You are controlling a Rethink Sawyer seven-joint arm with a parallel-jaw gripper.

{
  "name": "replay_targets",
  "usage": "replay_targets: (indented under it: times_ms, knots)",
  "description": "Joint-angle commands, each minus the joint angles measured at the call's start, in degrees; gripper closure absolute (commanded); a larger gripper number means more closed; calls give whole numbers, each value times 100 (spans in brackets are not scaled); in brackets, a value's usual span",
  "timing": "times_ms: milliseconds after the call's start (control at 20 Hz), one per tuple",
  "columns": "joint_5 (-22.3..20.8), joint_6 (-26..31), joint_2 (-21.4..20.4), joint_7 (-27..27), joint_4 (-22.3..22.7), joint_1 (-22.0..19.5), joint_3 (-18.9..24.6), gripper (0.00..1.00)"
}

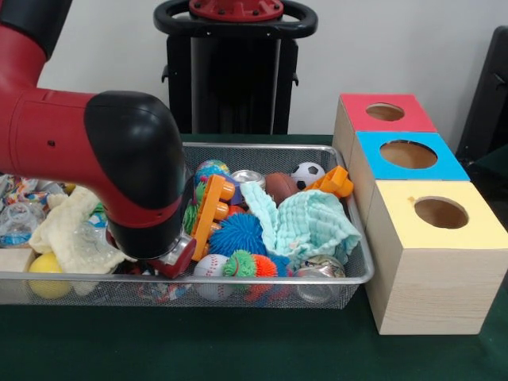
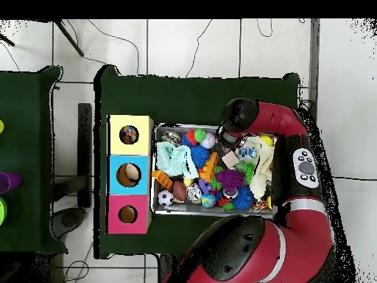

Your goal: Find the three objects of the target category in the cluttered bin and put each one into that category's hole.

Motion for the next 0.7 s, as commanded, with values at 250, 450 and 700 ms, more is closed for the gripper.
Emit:
replay_targets:
  times_ms: [250, 450, 700]
  knots:
    - [-381, -357, 761, -1122, -199, 58, 206, 100]
    - [-234, -46, 732, -1055, -224, 54, 237, 100]
    - [-177, 298, 702, -1130, -329, 84, 265, 100]
